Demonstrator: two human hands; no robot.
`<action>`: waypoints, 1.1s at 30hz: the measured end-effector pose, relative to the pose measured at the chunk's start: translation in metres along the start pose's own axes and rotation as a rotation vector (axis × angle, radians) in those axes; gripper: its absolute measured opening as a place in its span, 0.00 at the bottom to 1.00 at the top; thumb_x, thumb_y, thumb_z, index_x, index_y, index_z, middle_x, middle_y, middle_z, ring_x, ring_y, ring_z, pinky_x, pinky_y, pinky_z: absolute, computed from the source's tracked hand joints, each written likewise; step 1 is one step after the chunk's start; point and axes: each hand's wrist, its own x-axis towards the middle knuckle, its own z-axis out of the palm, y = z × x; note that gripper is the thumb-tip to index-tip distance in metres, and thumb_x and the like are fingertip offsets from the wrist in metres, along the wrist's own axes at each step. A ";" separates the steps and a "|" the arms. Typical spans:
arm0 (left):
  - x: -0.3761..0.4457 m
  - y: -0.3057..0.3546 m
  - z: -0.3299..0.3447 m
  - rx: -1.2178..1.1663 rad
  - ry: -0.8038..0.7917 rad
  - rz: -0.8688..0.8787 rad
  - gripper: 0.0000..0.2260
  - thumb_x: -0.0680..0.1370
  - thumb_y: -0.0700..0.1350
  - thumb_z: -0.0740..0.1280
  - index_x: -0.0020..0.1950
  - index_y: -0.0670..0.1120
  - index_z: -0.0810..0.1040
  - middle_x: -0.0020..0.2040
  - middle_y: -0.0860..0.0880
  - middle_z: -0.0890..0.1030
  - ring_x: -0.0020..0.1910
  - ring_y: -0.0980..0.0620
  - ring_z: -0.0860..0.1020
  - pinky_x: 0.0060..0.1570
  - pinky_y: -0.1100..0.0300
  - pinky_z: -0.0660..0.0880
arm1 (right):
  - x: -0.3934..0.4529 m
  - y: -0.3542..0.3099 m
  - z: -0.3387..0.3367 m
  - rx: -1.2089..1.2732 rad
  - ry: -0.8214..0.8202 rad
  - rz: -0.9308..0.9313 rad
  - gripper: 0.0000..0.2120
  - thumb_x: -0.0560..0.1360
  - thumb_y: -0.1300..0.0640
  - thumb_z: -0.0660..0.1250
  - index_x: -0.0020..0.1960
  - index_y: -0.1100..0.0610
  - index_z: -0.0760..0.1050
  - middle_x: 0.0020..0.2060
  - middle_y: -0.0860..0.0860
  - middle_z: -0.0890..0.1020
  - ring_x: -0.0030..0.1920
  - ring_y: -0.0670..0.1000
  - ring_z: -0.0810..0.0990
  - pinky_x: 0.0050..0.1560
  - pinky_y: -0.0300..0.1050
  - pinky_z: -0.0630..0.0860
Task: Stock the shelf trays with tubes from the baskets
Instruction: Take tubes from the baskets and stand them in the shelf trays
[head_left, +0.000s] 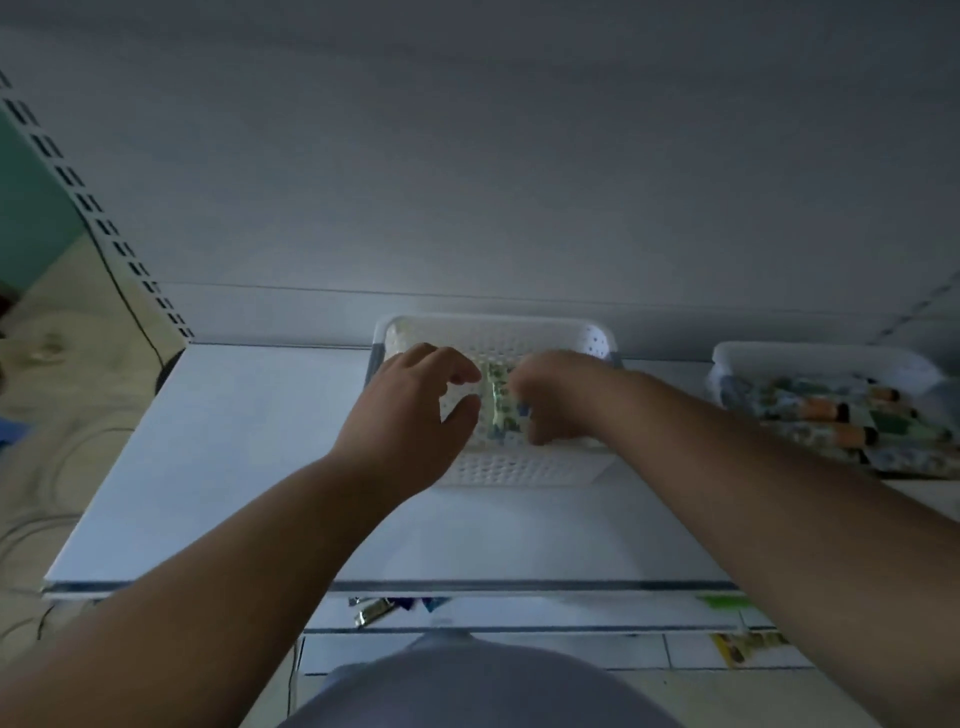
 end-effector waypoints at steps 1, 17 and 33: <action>0.002 -0.001 -0.001 -0.003 -0.014 -0.007 0.09 0.76 0.49 0.67 0.55 0.53 0.78 0.52 0.56 0.78 0.48 0.56 0.76 0.47 0.61 0.73 | -0.009 0.005 -0.006 0.081 0.116 0.031 0.05 0.68 0.54 0.70 0.42 0.54 0.78 0.44 0.52 0.80 0.42 0.55 0.79 0.33 0.42 0.70; 0.089 0.009 0.081 0.607 -0.592 0.145 0.17 0.74 0.53 0.66 0.60 0.48 0.74 0.53 0.47 0.79 0.51 0.45 0.78 0.43 0.56 0.72 | -0.122 0.008 0.011 0.728 1.047 0.351 0.10 0.68 0.55 0.74 0.45 0.55 0.74 0.40 0.48 0.73 0.36 0.42 0.70 0.36 0.28 0.65; 0.029 0.061 0.011 -0.590 -0.021 -0.186 0.05 0.73 0.51 0.71 0.44 0.52 0.77 0.39 0.53 0.82 0.39 0.55 0.81 0.41 0.51 0.79 | -0.134 0.009 0.012 1.048 1.037 0.407 0.19 0.70 0.44 0.63 0.49 0.60 0.69 0.37 0.59 0.77 0.37 0.59 0.78 0.40 0.59 0.77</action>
